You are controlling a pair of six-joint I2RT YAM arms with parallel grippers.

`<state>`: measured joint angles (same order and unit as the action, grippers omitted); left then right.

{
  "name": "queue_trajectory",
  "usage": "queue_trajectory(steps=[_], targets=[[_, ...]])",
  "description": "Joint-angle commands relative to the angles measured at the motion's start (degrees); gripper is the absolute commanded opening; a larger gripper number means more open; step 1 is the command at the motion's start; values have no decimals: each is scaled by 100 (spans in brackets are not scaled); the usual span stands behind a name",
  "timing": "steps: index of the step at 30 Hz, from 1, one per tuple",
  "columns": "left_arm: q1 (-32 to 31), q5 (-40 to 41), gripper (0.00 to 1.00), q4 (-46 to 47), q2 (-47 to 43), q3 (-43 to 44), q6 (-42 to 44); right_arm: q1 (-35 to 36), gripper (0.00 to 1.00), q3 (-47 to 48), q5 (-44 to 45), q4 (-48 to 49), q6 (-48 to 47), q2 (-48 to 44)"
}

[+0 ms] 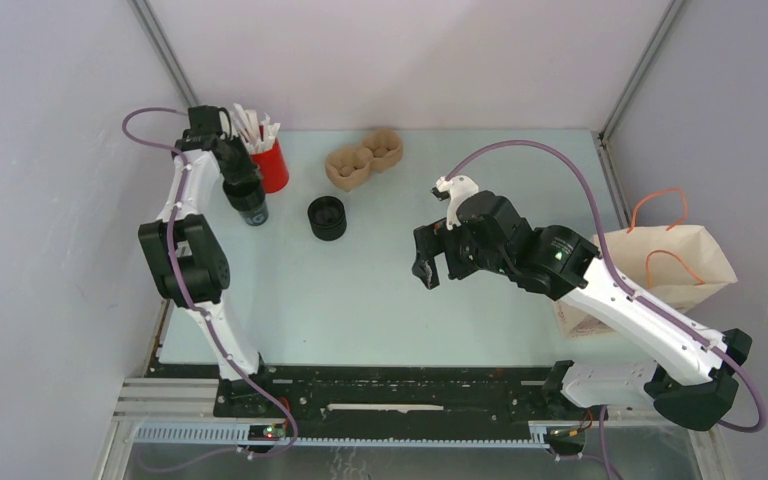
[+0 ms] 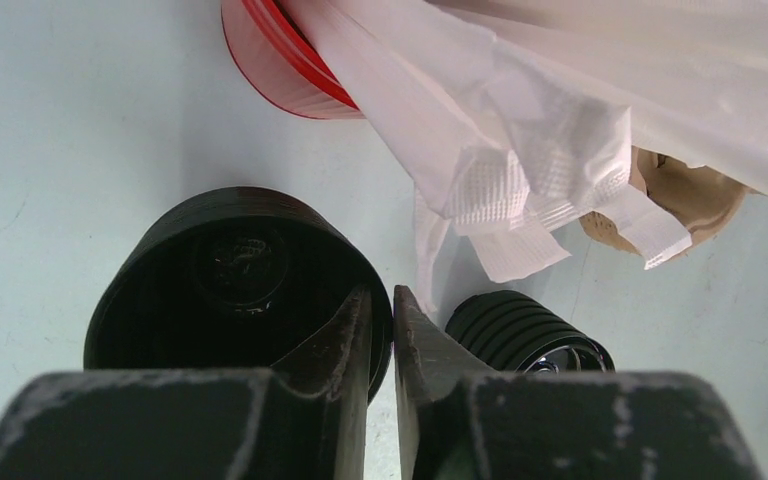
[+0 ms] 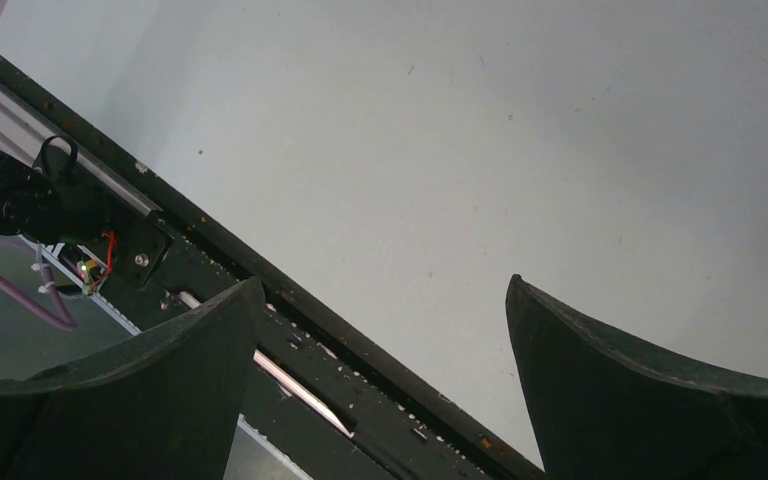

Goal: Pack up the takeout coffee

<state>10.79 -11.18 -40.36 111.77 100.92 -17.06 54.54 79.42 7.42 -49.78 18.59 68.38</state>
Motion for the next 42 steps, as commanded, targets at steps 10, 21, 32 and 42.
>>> queue_trajectory(steps=[10,21,32,42], targets=[[55,100,8,55,-356,-72,36,118,100,1,84,232,140,49],[48,391,3,27,-649,-147,62,144,100,2,73,257,144,130],[-202,1034,0,-219,-610,23,210,161,100,-5,75,282,128,158],[-634,1852,0,-367,-733,112,440,188,100,-5,132,212,119,149]])
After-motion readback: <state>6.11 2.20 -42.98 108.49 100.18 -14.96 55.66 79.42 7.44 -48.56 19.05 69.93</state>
